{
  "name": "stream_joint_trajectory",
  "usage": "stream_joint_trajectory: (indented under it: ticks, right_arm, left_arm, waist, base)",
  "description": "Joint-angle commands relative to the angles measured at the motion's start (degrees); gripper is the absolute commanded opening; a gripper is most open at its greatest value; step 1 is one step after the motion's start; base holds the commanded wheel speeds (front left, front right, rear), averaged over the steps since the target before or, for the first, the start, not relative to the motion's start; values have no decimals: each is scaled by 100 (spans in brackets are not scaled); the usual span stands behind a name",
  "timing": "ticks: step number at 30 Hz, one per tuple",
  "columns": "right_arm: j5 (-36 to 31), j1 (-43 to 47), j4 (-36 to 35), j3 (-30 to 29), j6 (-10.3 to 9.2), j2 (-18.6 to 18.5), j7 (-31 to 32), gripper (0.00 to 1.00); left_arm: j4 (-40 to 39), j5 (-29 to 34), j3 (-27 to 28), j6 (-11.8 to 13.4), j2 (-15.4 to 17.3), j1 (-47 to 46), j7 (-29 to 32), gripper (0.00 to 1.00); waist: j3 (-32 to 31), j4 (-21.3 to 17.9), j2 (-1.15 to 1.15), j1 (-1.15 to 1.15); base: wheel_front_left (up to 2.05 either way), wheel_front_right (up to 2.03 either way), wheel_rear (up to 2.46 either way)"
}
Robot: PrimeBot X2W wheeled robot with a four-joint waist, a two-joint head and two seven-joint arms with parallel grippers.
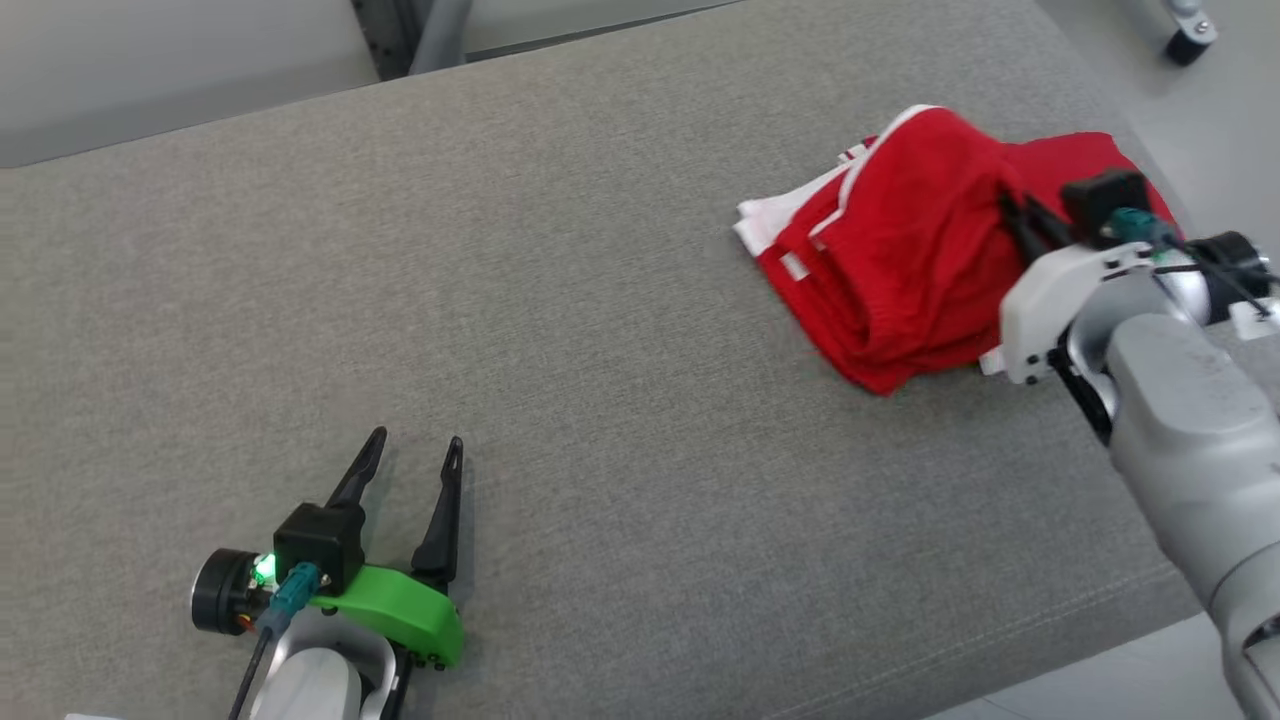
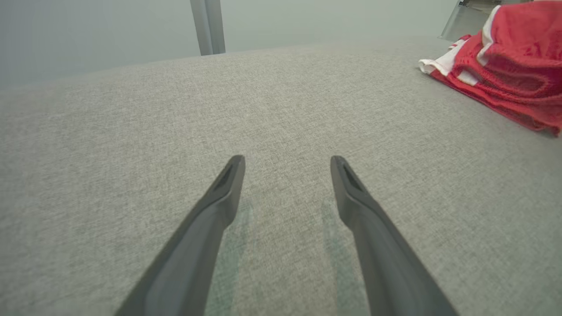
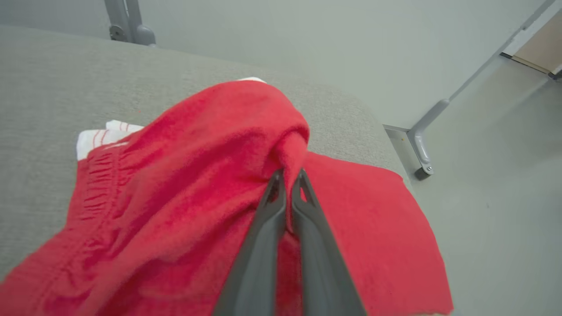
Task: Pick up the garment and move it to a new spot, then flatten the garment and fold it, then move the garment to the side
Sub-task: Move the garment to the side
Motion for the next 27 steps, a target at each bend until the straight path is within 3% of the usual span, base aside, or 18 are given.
stream_joint_trajectory:
  ticks: [1, 7, 8, 9, 10, 15, 20, 23, 27]
  right_arm:
    - [-24, -72, 157, -129, -9, -102, -13, 0]
    - [-365, 70, 724, -893, -10, -726, -12, 0]
    - [-456, 109, 762, -1039, -10, -831, -12, 13]
    - [-521, 145, 781, -1216, -10, -925, -13, 80]
    - [-596, 178, 795, -1400, -10, -984, -13, 100]
    - [-1008, 396, 462, -2261, -9, -913, -13, 100]
    - [-1446, 977, -846, -2862, -8, -189, -13, 100]
    - [-1612, 1431, -1653, -2713, -9, 329, -12, 100]
    - [-1342, 2415, -2546, -2161, -9, 924, -12, 100]
  left_arm:
    - [0, -33, 13, -18, 55, -107, 2, 100]
    - [-30, -45, 32, -18, 82, -87, 2, 100]
    - [-37, -40, 46, -18, 89, -77, 2, 100]
    - [-41, -39, 54, -18, 86, -60, 2, 100]
    - [-43, -35, 67, -18, 86, -42, 2, 100]
    - [-39, 31, 243, -18, 49, 65, 2, 100]
    - [-62, 82, 407, 18, -21, 202, 2, 100]
    - [-83, 75, 530, 76, -56, 286, 2, 100]
    - [-75, 36, 780, 136, -100, 485, 2, 100]
  waist:
    - [206, 391, 0, 0]
    - [235, 594, 0, 0]
    - [227, 605, 0, 0]
    - [213, 610, 0, 0]
    - [198, 611, 0, 0]
    - [10, 585, 0, 0]
    - [-257, 643, 0, 0]
    - [-402, 751, 0, 0]
    - [-587, 1096, 0, 0]
  base:
    - [0, 0, 0]
    - [0, 0, 0]
    - [0, 0, 0]
    - [0, 0, 0]
    - [0, 0, 0]
    - [0, 0, 0]
    - [0, 0, 0]
    - [0, 0, 0]
    - [0, 0, 0]
